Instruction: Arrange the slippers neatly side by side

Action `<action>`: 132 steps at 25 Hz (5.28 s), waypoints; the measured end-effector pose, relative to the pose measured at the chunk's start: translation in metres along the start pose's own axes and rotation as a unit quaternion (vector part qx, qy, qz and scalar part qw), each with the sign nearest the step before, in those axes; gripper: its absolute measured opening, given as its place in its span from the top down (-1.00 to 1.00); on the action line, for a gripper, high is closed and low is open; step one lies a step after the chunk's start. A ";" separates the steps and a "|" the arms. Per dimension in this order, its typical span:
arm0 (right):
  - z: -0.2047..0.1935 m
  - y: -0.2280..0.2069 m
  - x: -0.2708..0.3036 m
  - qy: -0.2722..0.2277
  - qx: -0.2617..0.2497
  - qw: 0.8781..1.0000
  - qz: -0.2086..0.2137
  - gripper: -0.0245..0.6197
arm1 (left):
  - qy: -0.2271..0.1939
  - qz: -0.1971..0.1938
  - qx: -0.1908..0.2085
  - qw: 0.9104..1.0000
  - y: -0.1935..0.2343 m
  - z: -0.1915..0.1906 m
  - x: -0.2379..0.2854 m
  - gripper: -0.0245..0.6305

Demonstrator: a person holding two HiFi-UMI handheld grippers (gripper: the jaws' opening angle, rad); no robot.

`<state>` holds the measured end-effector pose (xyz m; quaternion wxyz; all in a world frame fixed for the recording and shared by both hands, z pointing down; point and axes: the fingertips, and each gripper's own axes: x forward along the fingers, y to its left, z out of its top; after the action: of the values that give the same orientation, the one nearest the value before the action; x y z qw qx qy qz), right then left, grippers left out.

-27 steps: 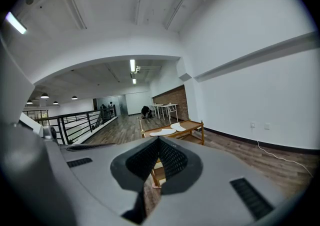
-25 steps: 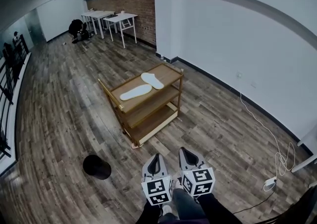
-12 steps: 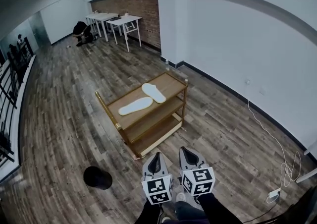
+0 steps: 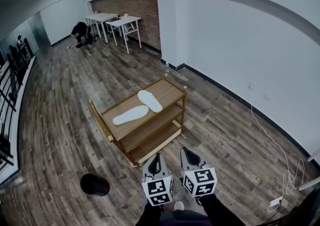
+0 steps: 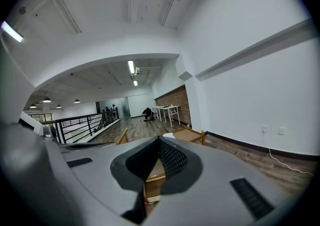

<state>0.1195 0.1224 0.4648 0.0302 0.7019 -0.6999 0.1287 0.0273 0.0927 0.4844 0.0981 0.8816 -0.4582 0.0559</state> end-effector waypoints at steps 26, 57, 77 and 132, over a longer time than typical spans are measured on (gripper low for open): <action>0.045 -0.091 0.156 0.012 -0.004 1.000 -0.010 0.93 | 0.012 0.007 -0.011 1.000 0.018 0.031 0.185 0.93; 0.079 -0.041 0.420 0.080 -0.063 0.973 0.207 0.93 | 0.023 0.242 -0.087 0.966 0.200 0.047 0.317 0.93; 0.071 -0.041 0.490 0.125 -0.083 0.943 0.298 0.93 | 0.018 0.321 -0.099 0.942 0.228 0.059 0.356 0.93; 0.040 -0.082 0.560 0.193 -0.084 0.960 0.186 0.93 | 0.487 -0.224 0.318 0.782 0.253 -0.151 0.403 0.64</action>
<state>0.1992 -0.4304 0.5625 0.1987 0.5161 -0.8073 0.2059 0.0507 -0.3367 0.7381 0.0323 0.7962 -0.0957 0.5966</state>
